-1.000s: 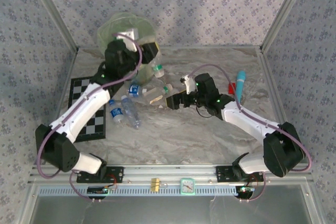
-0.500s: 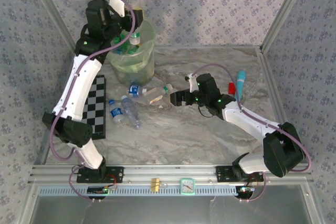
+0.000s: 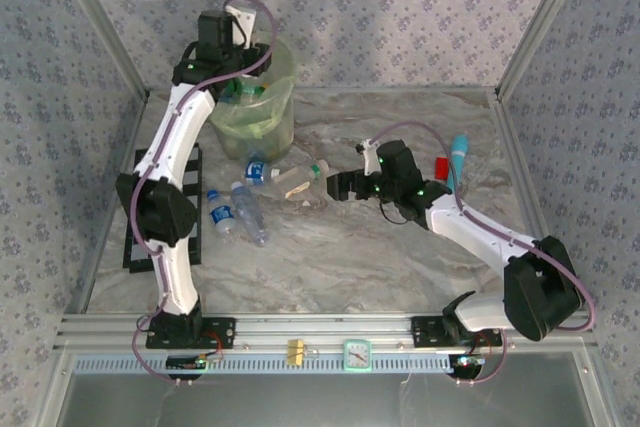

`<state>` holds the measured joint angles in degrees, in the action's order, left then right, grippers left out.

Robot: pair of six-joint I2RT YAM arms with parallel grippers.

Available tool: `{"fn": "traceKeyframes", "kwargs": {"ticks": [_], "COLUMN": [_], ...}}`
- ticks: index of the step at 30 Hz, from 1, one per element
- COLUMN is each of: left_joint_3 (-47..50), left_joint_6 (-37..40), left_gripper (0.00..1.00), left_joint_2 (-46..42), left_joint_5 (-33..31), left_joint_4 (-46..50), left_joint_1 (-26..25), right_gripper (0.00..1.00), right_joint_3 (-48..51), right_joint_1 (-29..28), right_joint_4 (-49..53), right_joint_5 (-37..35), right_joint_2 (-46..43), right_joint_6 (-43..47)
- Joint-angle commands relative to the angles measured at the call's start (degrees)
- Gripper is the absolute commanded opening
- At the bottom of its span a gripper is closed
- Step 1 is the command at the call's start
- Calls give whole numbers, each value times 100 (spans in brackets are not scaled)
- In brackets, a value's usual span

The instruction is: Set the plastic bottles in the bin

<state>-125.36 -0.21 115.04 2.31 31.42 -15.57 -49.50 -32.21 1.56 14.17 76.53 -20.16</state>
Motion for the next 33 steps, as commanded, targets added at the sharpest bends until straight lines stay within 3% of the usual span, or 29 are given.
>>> {"fn": "traceKeyframes", "kwargs": {"ticks": [1, 7, 11, 13, 20, 29, 33], "left_joint_3": [-529, -1122, -1321, -1271, 55, 3723, 5215], "left_joint_6": [-211, -458, -705, -798, -1091, -1306, -1781], "left_gripper": [48, 57, 90, 100, 100, 100, 100], "left_joint_2": [265, 713, 634, 415, -921, -3222, -3996], "left_joint_5": [130, 165, 10, 2, 465, 857, 836], "left_joint_4": [455, 1077, 1243, 1206, 228, -1826, -2527], "left_joint_1": [62, 103, 107, 107, 33, -551, -818], "right_gripper": [100, 100, 100, 100, 100, 100, 100], "right_joint_3": [149, 273, 284, 300, 210, -16, -47], "right_joint_1": [30, 46, 47, 48, 63, 167, 275], "right_joint_4": [143, 151, 140, 110, -5, -122, -156], "right_joint_5": [-166, -309, -293, -292, -318, -702, -897], "right_joint_2": [-247, -411, -387, -365, -140, 403, 537], "right_joint_6": [-58, -40, -40, -54, -80, -462, -711]}}
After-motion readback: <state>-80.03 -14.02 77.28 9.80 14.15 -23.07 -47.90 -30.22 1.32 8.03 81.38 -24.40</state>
